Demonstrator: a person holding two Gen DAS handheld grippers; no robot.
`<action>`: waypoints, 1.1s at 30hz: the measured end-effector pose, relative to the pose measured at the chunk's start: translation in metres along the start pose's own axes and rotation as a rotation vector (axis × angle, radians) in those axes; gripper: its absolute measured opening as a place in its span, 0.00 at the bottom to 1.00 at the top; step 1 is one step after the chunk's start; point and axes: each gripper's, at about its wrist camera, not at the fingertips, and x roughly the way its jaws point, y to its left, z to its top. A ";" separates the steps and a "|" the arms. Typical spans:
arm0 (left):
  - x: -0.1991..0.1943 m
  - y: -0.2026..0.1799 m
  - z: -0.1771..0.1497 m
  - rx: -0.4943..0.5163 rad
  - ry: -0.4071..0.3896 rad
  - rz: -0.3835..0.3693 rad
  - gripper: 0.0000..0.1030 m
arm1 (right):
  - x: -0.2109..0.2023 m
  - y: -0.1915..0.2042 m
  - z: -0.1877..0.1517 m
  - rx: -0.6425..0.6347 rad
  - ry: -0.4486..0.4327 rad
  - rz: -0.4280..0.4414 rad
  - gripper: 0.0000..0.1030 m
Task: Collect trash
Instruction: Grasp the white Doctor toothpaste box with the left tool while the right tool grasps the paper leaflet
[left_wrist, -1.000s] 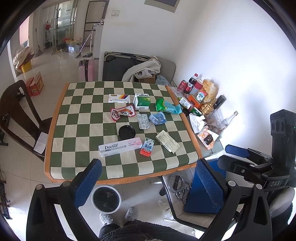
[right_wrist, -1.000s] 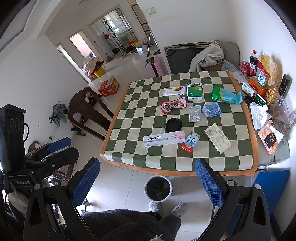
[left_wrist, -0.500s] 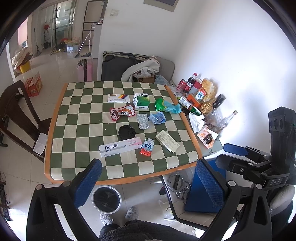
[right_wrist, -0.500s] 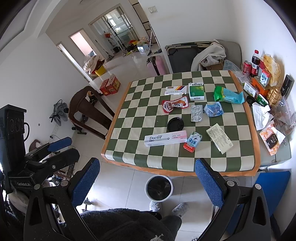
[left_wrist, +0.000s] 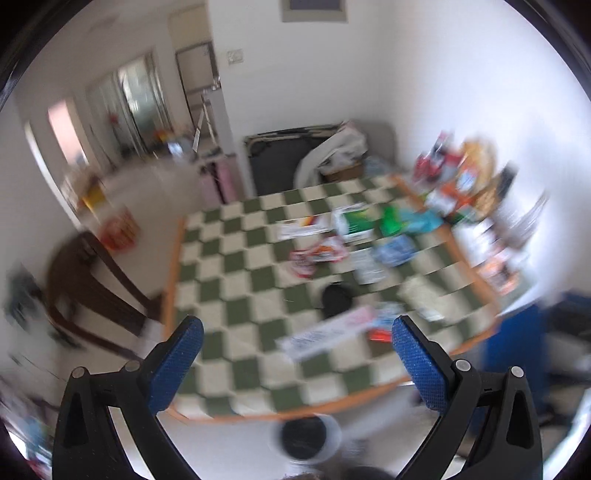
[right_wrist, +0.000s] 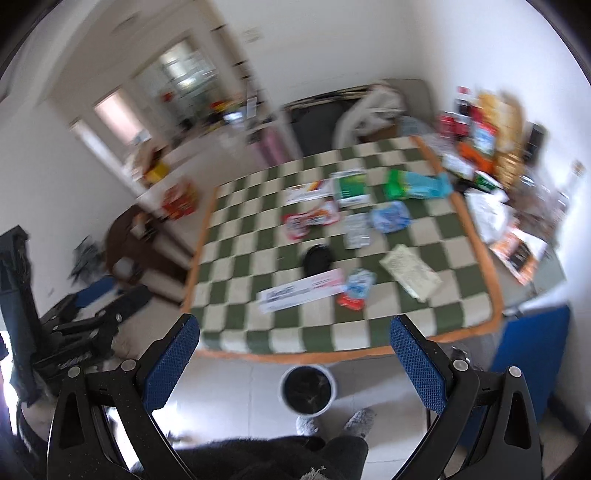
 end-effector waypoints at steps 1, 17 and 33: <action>0.016 -0.002 -0.002 0.042 0.014 0.023 1.00 | 0.008 -0.005 -0.002 0.028 -0.006 -0.044 1.00; 0.283 -0.104 -0.070 0.670 0.486 0.035 1.00 | 0.243 -0.163 -0.012 0.157 0.358 -0.341 1.00; 0.337 -0.100 -0.070 0.398 0.692 -0.042 0.56 | 0.414 -0.218 0.037 -0.071 0.587 -0.416 1.00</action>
